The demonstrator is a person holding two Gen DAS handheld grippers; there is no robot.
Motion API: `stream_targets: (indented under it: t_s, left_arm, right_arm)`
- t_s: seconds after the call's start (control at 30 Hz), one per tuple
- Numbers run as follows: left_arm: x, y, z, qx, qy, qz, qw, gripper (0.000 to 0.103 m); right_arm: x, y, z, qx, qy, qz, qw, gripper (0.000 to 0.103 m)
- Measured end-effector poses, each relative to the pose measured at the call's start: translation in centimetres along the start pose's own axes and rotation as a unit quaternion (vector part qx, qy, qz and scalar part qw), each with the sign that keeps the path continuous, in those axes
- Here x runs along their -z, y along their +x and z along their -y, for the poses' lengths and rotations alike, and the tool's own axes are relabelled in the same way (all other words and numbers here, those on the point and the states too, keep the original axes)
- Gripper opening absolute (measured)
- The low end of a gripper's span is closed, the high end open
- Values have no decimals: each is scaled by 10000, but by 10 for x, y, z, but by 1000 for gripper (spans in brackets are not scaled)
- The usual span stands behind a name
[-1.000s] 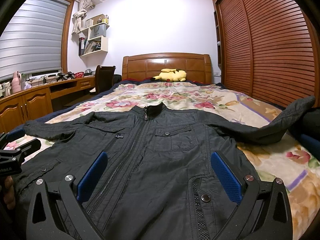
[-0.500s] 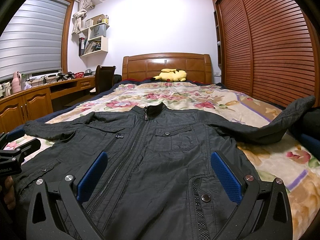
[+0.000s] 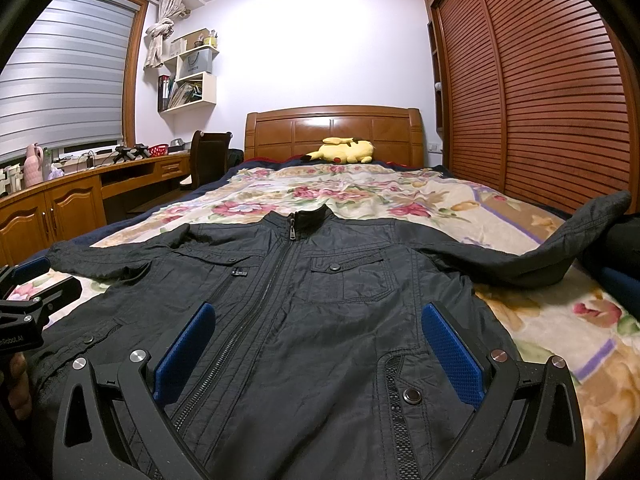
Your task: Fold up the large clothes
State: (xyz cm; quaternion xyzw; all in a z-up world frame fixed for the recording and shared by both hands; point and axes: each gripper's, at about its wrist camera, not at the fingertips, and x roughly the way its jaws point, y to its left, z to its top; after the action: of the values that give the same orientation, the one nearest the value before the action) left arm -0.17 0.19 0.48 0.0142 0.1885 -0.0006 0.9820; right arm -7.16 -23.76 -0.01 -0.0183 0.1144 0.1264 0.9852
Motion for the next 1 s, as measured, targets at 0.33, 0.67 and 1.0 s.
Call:
stream_targets:
  t_s: [0.33, 0.67, 1.0]
  left_arm:
    - [0, 0, 0, -2, 6, 4, 10000, 103]
    - [1, 0, 1, -5, 6, 12, 10000, 103]
    - [-7, -3, -7, -56, -4, -61, 10000, 103]
  right_arm:
    - [0, 0, 0, -4, 3, -1, 10000, 103]
    - [-2, 0, 0, -3, 5, -5, 10000, 103]
    - [-2, -1, -6, -170, 42, -49, 9998, 103]
